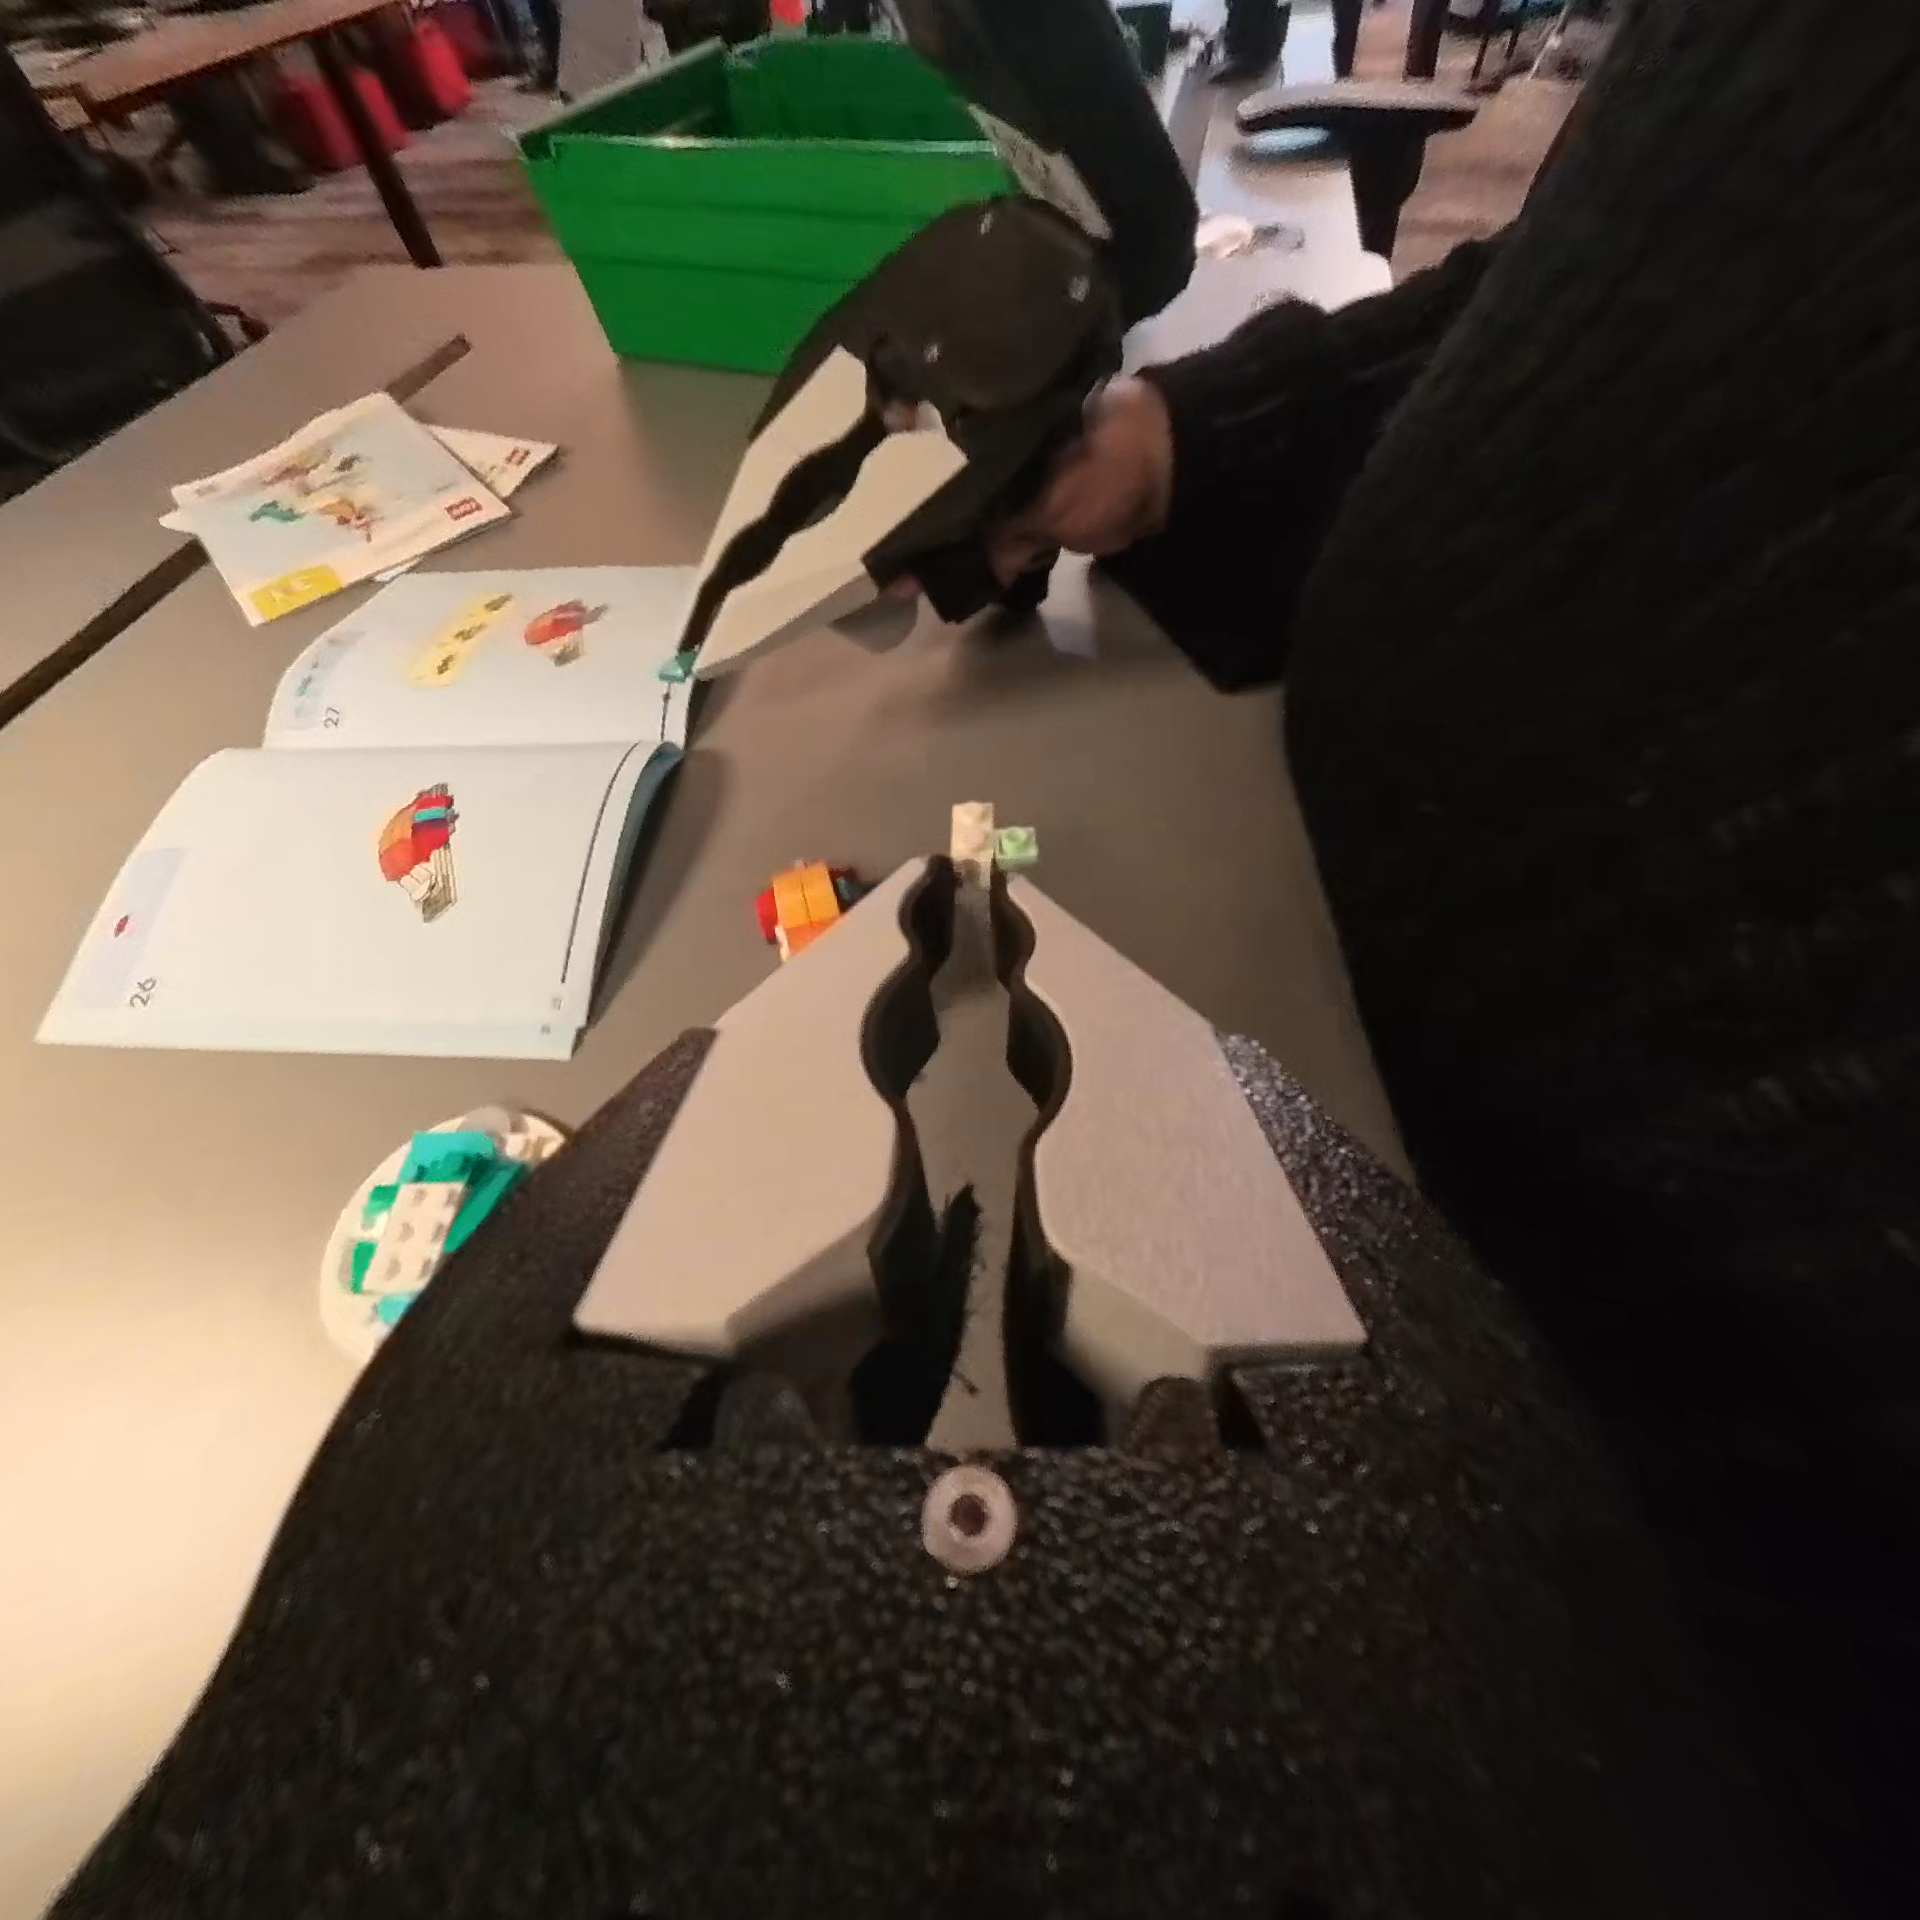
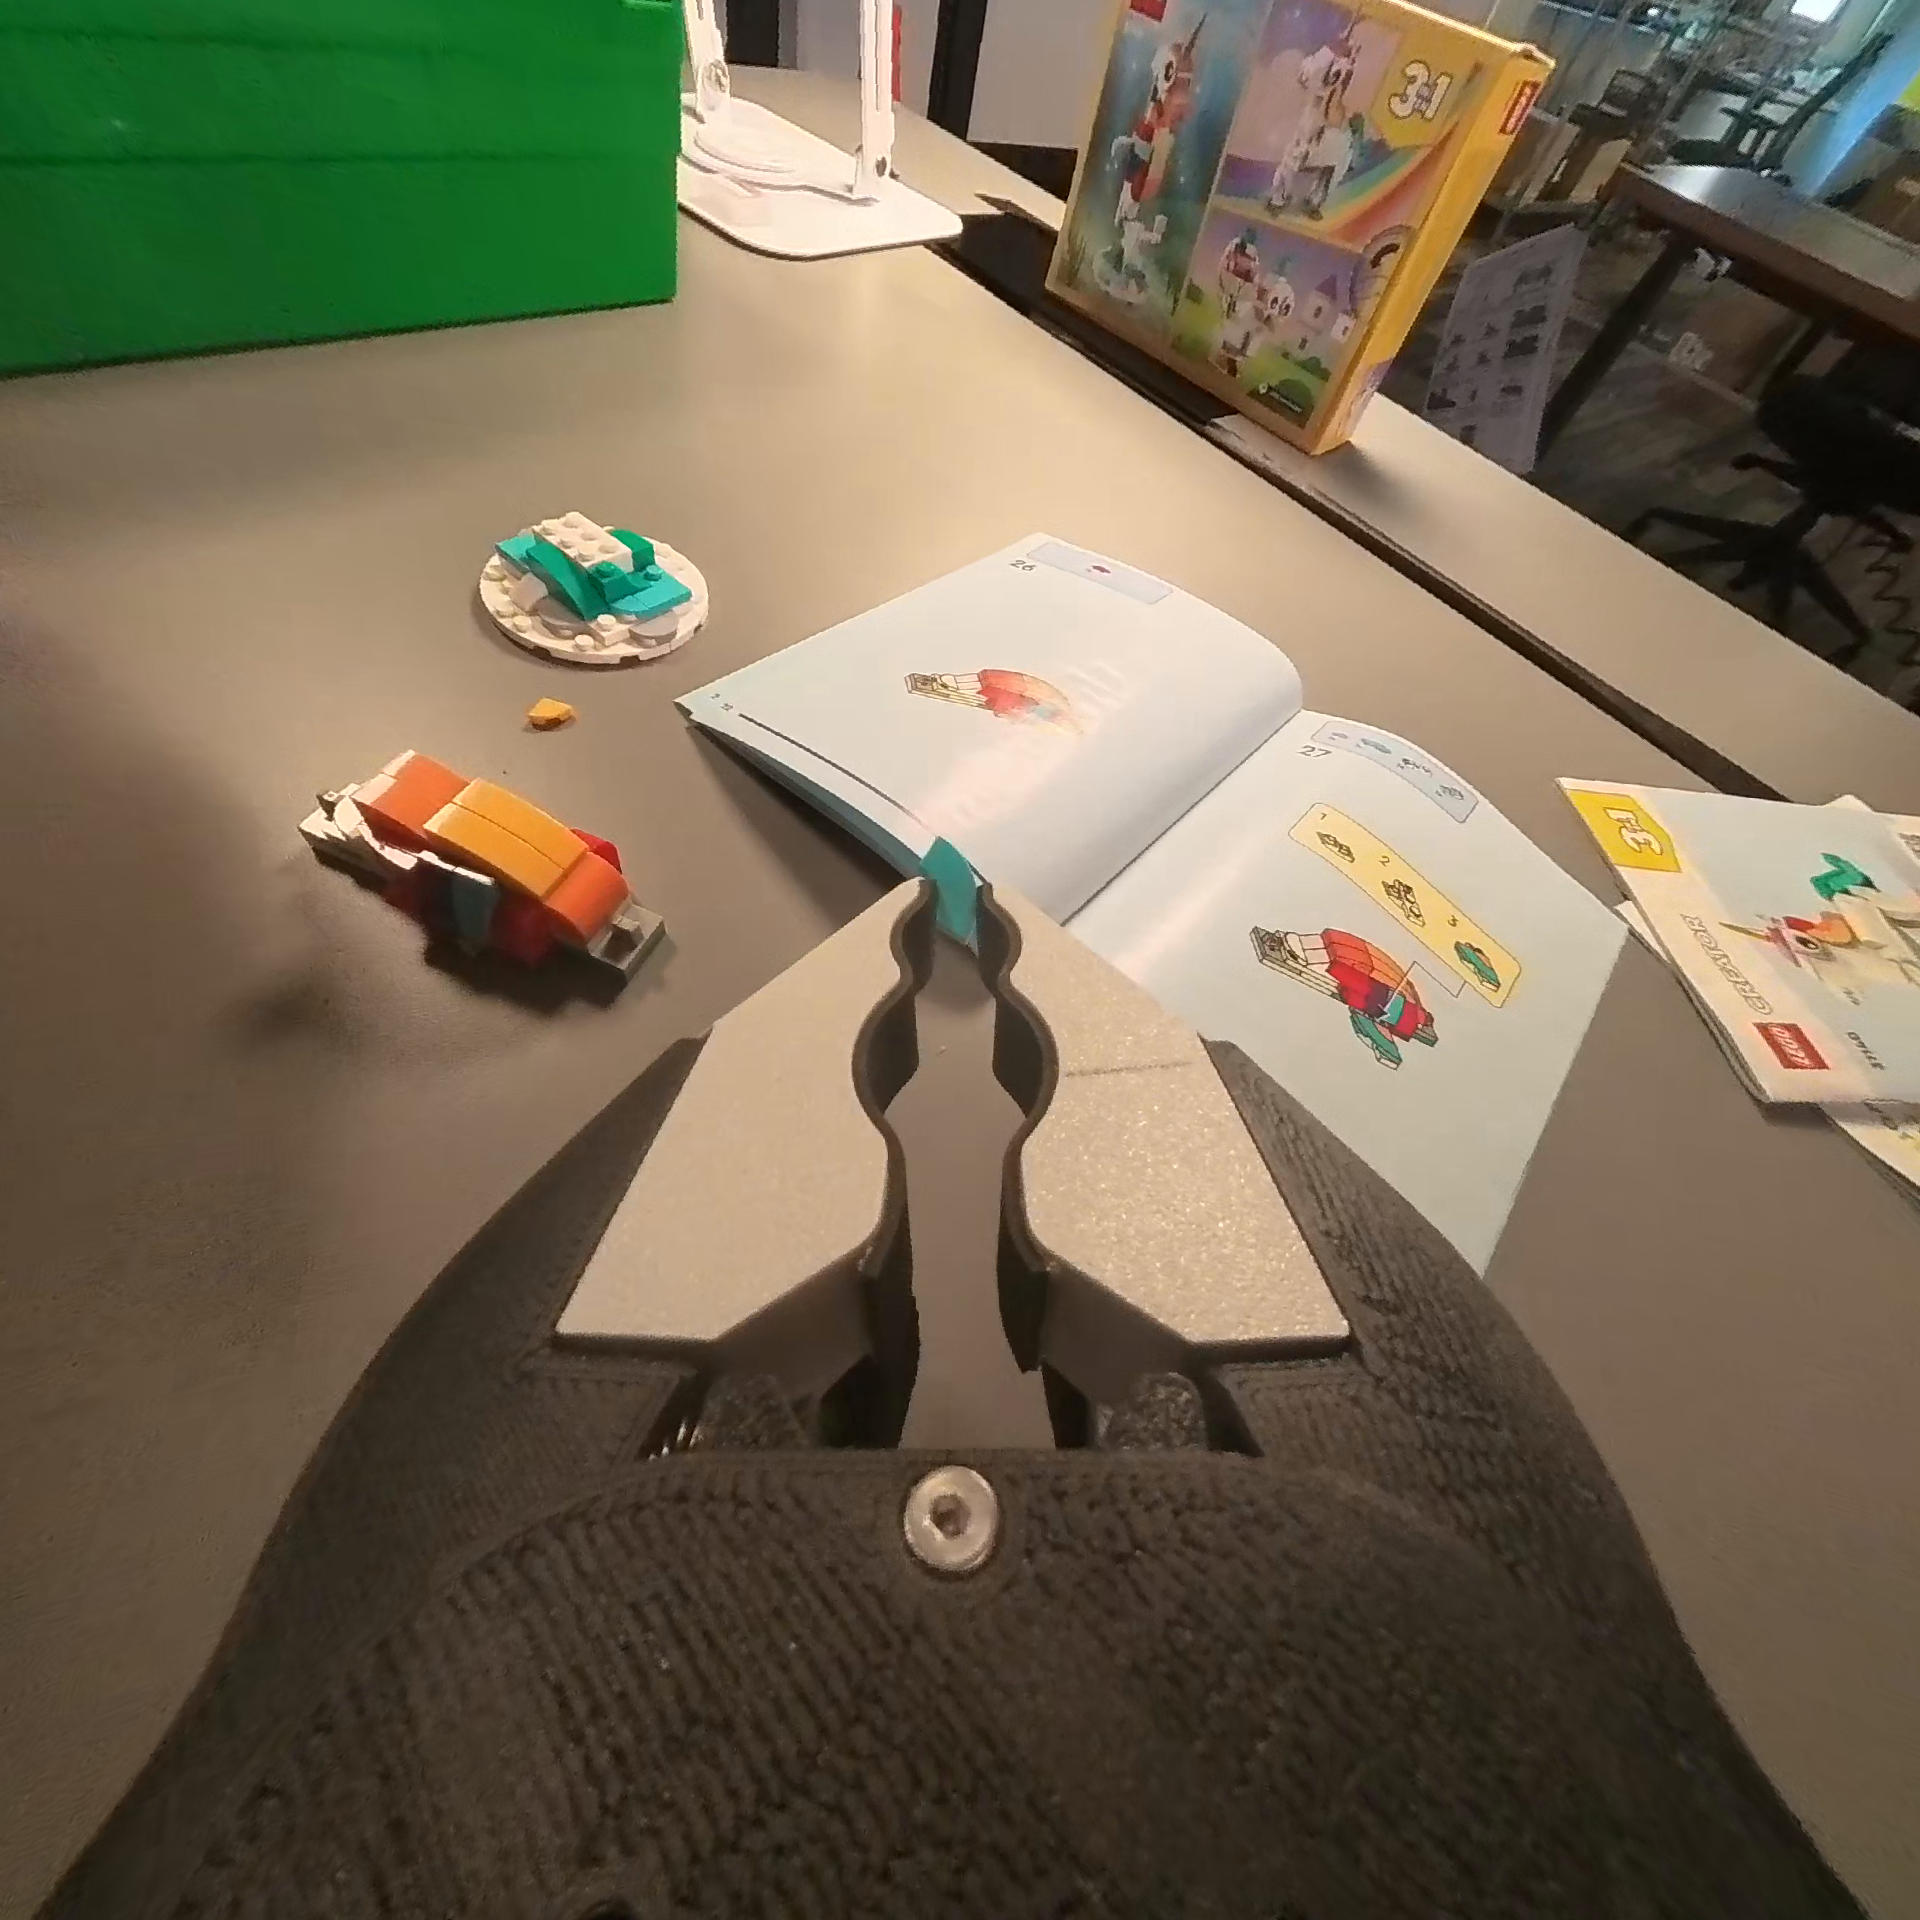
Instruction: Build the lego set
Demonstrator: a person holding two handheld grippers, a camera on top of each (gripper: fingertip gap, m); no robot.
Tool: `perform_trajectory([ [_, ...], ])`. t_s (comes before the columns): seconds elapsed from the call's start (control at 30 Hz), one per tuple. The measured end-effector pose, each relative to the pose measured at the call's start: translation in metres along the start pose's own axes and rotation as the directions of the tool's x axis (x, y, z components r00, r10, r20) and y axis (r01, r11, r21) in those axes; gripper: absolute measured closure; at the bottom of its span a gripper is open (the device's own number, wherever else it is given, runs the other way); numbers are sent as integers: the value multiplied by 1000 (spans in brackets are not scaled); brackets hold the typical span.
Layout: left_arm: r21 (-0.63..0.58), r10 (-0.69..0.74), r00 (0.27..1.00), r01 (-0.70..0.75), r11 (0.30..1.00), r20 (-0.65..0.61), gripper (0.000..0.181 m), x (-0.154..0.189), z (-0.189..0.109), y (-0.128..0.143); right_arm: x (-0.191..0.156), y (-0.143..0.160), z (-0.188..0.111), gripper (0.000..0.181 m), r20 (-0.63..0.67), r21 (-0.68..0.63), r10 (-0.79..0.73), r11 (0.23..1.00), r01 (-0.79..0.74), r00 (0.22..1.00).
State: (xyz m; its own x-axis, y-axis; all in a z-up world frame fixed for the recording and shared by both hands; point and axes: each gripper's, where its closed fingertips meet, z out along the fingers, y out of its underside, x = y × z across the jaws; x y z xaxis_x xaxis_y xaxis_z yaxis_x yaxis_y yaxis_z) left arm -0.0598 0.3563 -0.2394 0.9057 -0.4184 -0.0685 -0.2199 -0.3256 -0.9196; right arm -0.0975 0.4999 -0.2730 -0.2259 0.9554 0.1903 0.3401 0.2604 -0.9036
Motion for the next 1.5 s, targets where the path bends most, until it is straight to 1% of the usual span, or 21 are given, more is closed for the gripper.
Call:
perform_trajectory([
  [0.2,31,-44,999,43,999,30,177,-7,2,-2,-2,0,0,176,6,-2,-9,1000,9,1000],
  [0.37,52,-58,994,53,997,94,177,-15,1,-2,-2,1,1,176,7,-6,-18,1000,18,1000],
  [0.47,45,-58,991,52,998,120,177,-16,3,2,-5,0,0,175,24,1,-18,1000,18,1000],
  [0.5,41,-58,990,53,998,126,177,-16,4,3,-9,-4,-1,175,50,14,-5,1000,4,999],
  [0.57,30,-57,991,53,998,125,177,-14,7,6,-28,-22,-8,175,156,56,20,998,-29,988],
  [0.63,26,-54,990,51,998,133,177,-14,8,7,-55,-43,-17,175,293,92,5,995,-34,956],
  [0.7,26,-51,990,48,999,134,177,-13,10,7,-79,-56,-25,175,393,99,-36,995,-4,919],
  [0.83,29,-30,989,26,999,146,177,-12,14,6,-104,-61,-32,175,468,75,-111,993,86,877],
  [0.93,33,-9,988,4,999,153,177,-11,16,5,-113,-59,-32,176,490,52,-142,990,134,860],
  [1.03,48,-3,988,-4,999,156,177,-10,18,2,-119,-57,-32,175,513,36,-145,988,147,846],
  [1.2,60,1,987,-10,998,160,177,-10,19,0,-121,-56,-31,175,504,32,-159,986,166,849],
  [1.4,61,0,987,-10,998,162,177,-11,19,0,-117,-55,-32,175,490,27,-161,985,169,857],
  [1.5,51,2,985,-11,999,171,177,-11,18,2,-103,-45,-31,175,443,-16,-159,983,185,882],
])
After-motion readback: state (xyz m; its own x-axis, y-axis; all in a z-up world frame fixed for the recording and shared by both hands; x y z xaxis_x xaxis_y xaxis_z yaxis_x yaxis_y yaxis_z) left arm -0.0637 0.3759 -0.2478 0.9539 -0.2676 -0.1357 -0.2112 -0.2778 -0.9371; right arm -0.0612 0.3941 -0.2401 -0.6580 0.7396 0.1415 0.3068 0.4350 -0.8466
